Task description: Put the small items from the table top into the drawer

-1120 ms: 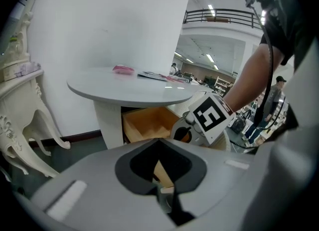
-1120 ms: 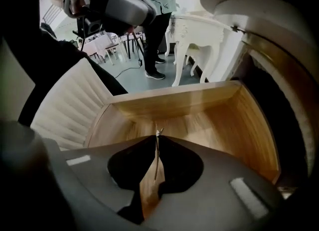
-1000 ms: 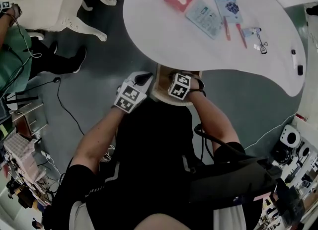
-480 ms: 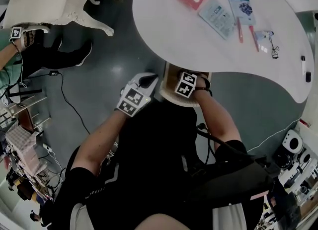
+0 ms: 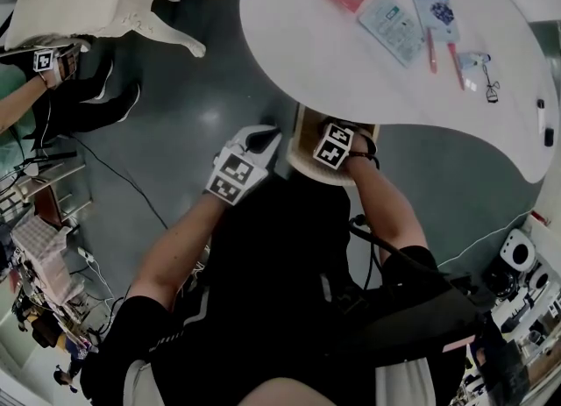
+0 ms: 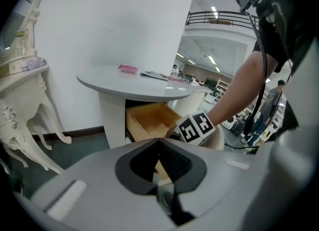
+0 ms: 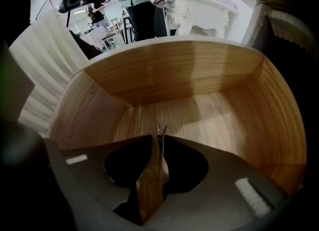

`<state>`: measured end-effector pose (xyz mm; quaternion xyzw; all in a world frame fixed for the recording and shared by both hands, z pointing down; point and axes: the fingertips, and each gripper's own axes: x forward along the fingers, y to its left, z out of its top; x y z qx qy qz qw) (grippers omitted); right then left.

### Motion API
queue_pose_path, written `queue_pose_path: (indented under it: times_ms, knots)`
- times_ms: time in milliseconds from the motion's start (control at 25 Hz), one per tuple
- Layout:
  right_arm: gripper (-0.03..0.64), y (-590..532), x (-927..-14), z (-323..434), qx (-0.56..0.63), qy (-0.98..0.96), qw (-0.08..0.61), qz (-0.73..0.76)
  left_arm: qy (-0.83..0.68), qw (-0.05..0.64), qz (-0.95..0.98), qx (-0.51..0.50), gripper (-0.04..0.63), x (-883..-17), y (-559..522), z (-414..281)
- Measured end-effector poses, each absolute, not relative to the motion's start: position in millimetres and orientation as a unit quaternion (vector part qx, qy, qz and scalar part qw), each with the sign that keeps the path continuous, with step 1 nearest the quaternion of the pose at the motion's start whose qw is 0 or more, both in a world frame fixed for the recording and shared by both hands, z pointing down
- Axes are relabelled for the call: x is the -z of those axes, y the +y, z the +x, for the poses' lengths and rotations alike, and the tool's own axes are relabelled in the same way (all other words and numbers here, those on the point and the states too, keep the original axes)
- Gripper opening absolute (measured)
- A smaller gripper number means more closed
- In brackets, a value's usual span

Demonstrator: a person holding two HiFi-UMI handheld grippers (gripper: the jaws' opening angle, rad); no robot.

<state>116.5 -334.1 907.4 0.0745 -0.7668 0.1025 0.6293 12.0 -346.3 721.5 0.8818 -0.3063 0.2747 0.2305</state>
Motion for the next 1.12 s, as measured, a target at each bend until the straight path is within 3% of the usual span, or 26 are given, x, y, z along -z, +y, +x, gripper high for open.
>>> queue_pose_path:
  times_ms: [200,480,760,1120]
  knots:
    - [0.086,-331,-894,114,-0.084,-0.772,0.625,0.081,-0.315,0.227,0.88,-0.273,0.002,-709,-347,6]
    - [0.003,-329,-854,105,-0.061,-0.794,0.6,0.072,-0.325,0.23,0.879,-0.264,0.002,-682,-340,4]
    - [0.003,-324,-811,98,-0.074,-0.808,0.577,0.091,-0.312,0.232,0.886,-0.253,0.001,-652,-326,10]
    - [0.002,-320,-726,105,-0.11,-0.847,0.496,0.158,-0.342,0.198,0.893,-0.215,0.001,-590,-328,13]
